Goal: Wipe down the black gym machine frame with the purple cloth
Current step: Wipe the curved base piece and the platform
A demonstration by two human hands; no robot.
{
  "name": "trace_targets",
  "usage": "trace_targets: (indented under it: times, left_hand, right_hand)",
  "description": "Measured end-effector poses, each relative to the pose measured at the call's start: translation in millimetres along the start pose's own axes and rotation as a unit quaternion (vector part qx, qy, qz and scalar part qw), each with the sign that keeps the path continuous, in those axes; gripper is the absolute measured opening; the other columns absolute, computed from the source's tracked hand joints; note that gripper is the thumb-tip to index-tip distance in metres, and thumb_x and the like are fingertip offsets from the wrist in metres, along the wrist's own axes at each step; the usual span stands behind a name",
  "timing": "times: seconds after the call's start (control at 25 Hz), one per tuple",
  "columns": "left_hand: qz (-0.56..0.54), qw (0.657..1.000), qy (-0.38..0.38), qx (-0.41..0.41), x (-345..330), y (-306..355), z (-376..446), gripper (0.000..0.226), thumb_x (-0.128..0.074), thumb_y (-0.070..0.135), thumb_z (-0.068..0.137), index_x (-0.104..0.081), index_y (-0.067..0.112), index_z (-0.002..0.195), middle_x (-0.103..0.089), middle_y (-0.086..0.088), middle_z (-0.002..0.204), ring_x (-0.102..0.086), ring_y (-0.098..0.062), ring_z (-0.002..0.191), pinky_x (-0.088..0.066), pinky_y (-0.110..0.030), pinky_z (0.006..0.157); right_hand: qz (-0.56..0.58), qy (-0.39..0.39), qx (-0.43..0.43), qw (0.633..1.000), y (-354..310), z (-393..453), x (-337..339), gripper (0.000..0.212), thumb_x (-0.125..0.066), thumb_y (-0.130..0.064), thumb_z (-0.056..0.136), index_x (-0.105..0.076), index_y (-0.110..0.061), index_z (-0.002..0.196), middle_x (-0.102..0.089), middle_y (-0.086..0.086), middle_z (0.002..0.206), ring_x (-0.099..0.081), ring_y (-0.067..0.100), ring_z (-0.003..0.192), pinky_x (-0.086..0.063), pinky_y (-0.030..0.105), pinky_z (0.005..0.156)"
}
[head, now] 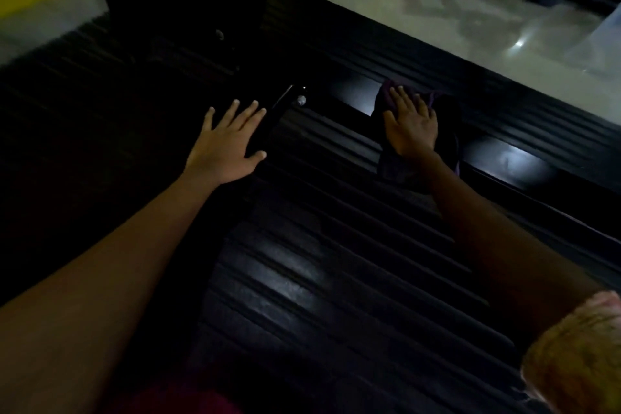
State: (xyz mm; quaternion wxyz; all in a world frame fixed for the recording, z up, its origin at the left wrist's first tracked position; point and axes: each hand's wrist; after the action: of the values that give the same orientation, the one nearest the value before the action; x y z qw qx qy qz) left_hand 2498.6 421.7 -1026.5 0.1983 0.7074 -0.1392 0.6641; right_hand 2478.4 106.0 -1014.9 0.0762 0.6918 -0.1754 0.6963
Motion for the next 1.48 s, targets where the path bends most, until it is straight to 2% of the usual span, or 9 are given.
trace_targets:
  times: [0.44,0.68,0.92,1.0,1.12,1.16,1.24,1.32,1.48]
  left_hand:
    - [-0.152,0.984,0.093,-0.015,-2.2,-2.1,-1.0,0.051,-0.036,0.025,0.103,-0.022,0.017,0.151,-0.003,-0.005,0.161,0.001,-0.020,0.148,-0.002,-0.041,0.118]
    - [-0.209,0.969,0.133,-0.017,-4.5,-3.8,-0.6,0.047,-0.034,0.016,0.103,-0.025,0.010,0.149,-0.010,-0.011,0.159,-0.005,-0.025,0.147,-0.006,-0.040,0.118]
    - [-0.228,0.965,0.129,0.006,-5.1,-5.2,1.7,0.050,-0.033,0.014,0.103,-0.020,0.012,0.151,-0.005,-0.012,0.160,-0.002,-0.026,0.147,-0.005,-0.039,0.118]
    - [-0.288,0.948,0.137,0.017,0.4,-2.9,-0.6,0.050,-0.036,0.010,0.102,-0.022,0.009,0.150,-0.004,-0.013,0.159,-0.002,-0.027,0.147,-0.007,-0.038,0.119]
    - [-0.443,0.874,0.168,0.109,21.3,1.2,-23.4,0.043,-0.044,0.008,0.099,-0.038,0.004,0.141,-0.004,-0.017,0.158,-0.002,-0.030,0.147,-0.011,-0.043,0.118]
    - [-0.416,0.882,0.162,0.148,23.7,-7.3,-36.2,0.043,-0.045,0.015,0.100,-0.037,0.005,0.142,0.000,-0.017,0.159,0.002,-0.030,0.147,-0.006,-0.045,0.119]
    - [-0.213,0.949,0.094,0.213,17.4,-36.2,-80.8,0.055,-0.042,0.033,0.100,-0.027,0.009,0.148,0.005,-0.015,0.159,0.010,-0.030,0.146,0.007,-0.046,0.116]
    - [-0.072,0.963,0.039,0.256,8.7,-57.3,-136.6,0.066,-0.031,0.050,0.099,-0.017,0.012,0.152,0.002,-0.013,0.160,0.008,-0.028,0.147,0.009,-0.048,0.115]
    - [-0.092,0.956,0.049,0.274,-3.7,-65.6,-162.4,0.067,-0.025,0.057,0.097,-0.023,0.015,0.150,-0.020,-0.007,0.158,-0.011,-0.021,0.147,-0.003,-0.045,0.117]
  right_hand:
    - [0.031,-0.059,0.158,0.985,-172.5,69.5,-9.8,0.053,-0.025,-0.036,0.102,-0.014,-0.024,0.152,-0.009,-0.004,0.160,-0.007,0.024,0.147,-0.006,0.041,0.117]
    - [-0.014,-0.047,0.333,0.942,-141.8,59.1,-16.7,0.053,-0.039,-0.027,0.100,-0.020,-0.028,0.150,-0.021,-0.002,0.157,-0.016,0.022,0.145,-0.013,0.039,0.115]
    - [0.088,-0.057,0.252,0.962,-193.7,62.5,-17.5,0.044,-0.033,-0.029,0.102,-0.035,-0.028,0.146,-0.034,0.003,0.152,-0.029,0.022,0.140,-0.025,0.032,0.110]
    - [0.117,-0.057,0.307,0.943,-207.3,33.6,-24.6,0.042,-0.035,-0.024,0.102,-0.040,-0.024,0.143,-0.039,0.006,0.149,-0.035,0.023,0.137,-0.028,0.031,0.107]
    - [0.100,-0.111,0.357,0.922,-205.9,13.8,-27.3,0.045,-0.037,-0.024,0.101,-0.033,-0.026,0.146,-0.029,0.000,0.154,-0.022,0.020,0.144,-0.017,0.034,0.115]
    - [0.077,-0.127,0.351,0.925,-208.2,16.1,-23.5,0.048,-0.037,-0.030,0.101,-0.028,-0.031,0.147,-0.023,-0.004,0.156,-0.017,0.019,0.145,-0.014,0.038,0.117]
    - [0.039,-0.149,0.302,0.941,-216.7,18.5,-17.9,0.053,-0.037,-0.043,0.099,-0.018,-0.040,0.148,-0.010,-0.012,0.159,-0.006,0.019,0.147,-0.006,0.045,0.118]
    - [-0.009,-0.155,0.281,0.947,-228.6,2.4,-17.1,0.056,-0.032,-0.049,0.099,-0.012,-0.039,0.150,0.000,-0.012,0.159,0.003,0.023,0.147,0.000,0.050,0.115]
    - [-0.018,-0.151,0.382,0.911,-225.5,-39.8,-26.6,0.056,-0.031,-0.043,0.100,-0.007,-0.035,0.150,0.002,-0.010,0.159,0.004,0.022,0.147,-0.001,0.044,0.115]
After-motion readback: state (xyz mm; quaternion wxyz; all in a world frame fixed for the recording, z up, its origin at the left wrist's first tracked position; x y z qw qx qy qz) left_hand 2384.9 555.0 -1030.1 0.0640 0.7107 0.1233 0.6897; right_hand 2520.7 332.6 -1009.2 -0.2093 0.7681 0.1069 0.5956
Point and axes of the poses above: each hand's wrist, its own z-axis towards the middle knuckle, its own x-axis out of the back of the hand, y = z × x
